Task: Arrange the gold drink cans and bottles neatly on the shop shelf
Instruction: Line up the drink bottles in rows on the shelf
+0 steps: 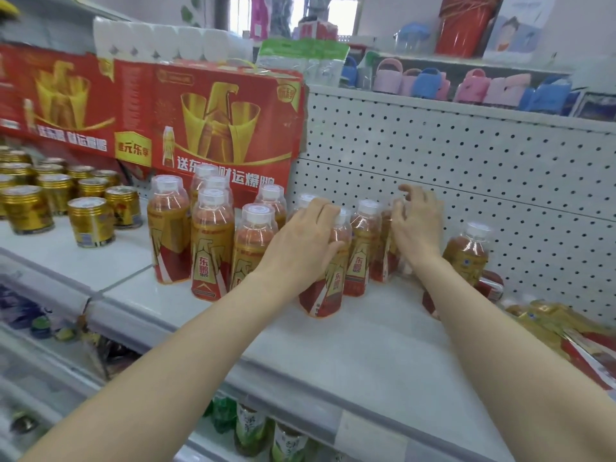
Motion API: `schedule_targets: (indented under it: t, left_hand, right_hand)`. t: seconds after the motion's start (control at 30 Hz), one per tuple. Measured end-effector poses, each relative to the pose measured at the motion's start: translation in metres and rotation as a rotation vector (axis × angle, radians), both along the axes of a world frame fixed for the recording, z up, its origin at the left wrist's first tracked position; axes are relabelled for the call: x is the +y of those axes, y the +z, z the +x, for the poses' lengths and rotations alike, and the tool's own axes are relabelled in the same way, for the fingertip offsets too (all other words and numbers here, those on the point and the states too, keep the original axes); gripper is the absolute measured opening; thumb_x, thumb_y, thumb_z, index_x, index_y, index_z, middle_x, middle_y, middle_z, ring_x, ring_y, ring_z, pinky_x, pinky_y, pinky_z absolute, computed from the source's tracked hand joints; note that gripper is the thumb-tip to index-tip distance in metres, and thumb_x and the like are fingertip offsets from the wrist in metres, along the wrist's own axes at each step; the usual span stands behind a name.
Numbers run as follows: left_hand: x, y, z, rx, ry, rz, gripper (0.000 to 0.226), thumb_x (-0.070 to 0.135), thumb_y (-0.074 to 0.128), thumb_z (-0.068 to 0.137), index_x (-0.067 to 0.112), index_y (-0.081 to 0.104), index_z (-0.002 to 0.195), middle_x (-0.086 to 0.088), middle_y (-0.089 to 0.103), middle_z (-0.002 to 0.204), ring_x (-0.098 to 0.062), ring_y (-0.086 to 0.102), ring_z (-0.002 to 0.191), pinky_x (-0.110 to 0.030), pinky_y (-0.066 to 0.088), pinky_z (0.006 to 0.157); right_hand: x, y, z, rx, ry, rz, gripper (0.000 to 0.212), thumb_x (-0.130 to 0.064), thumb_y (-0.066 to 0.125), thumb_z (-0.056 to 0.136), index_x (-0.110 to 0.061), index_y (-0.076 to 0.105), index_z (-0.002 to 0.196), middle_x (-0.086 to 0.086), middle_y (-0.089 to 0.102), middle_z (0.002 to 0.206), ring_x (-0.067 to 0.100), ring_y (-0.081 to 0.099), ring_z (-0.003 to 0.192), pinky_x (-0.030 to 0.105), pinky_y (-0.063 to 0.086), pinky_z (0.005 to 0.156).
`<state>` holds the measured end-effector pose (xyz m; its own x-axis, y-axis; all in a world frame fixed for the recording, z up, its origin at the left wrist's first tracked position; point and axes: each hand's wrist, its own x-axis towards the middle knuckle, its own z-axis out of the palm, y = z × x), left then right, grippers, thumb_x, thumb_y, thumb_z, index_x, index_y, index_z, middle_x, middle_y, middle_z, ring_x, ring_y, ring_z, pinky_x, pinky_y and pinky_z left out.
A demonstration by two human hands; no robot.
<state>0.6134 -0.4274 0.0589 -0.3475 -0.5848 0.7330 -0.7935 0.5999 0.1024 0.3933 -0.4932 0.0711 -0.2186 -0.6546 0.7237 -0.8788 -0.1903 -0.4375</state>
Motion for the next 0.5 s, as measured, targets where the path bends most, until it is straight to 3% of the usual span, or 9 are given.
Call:
schedule_targets:
  t: [0.07,0.17,0.37,0.5]
  left_hand:
    - [0.000,-0.001,0.000,0.006,0.005,0.005,0.048,0.028,0.070,0.087,0.009,0.050,0.126,-0.007,0.050,0.128,-0.026,0.056,0.111,-0.038,0.054,0.089]
    - [0.000,-0.001,0.000,0.014,0.008,0.008,0.050,0.028,0.072,0.086,0.009,0.050,0.126,-0.007,0.050,0.128,-0.026,0.056,0.111,-0.038,0.054,0.089]
    - [0.000,-0.001,-0.001,0.010,0.007,0.008,0.050,0.026,0.072,0.086,0.008,0.050,0.128,-0.008,0.051,0.129,-0.026,0.056,0.113,-0.033,0.050,0.093]
    - [0.001,-0.001,-0.001,0.021,0.006,0.025,0.050,0.025,0.072,0.087,0.008,0.050,0.129,-0.008,0.051,0.130,-0.026,0.056,0.114,-0.032,0.048,0.094]
  right_hand:
    - [-0.009,0.000,-0.005,-0.002,-0.002,0.176,0.049,-0.032,0.051,0.099,-0.020,0.041,0.145,0.012,0.042,0.144,0.030,0.041,0.132,0.039,0.037,0.104]
    - [-0.015,-0.007,-0.002,-0.073,0.037,0.358,0.065,-0.031,0.060,0.096,-0.025,0.026,0.151,0.019,0.036,0.144,0.038,0.052,0.120,0.046,0.047,0.097]
    - [-0.010,-0.012,-0.002,-0.118,0.000,0.293,0.065,-0.014,0.065,0.093,-0.030,0.028,0.144,0.018,0.045,0.133,0.035,0.060,0.103,0.042,0.050,0.086]
    - [0.005,-0.013,-0.002,-0.102,-0.008,0.305,0.069,-0.016,0.068,0.091,-0.029,0.028,0.145,0.020,0.043,0.135,0.034,0.059,0.104,0.046,0.050,0.094]
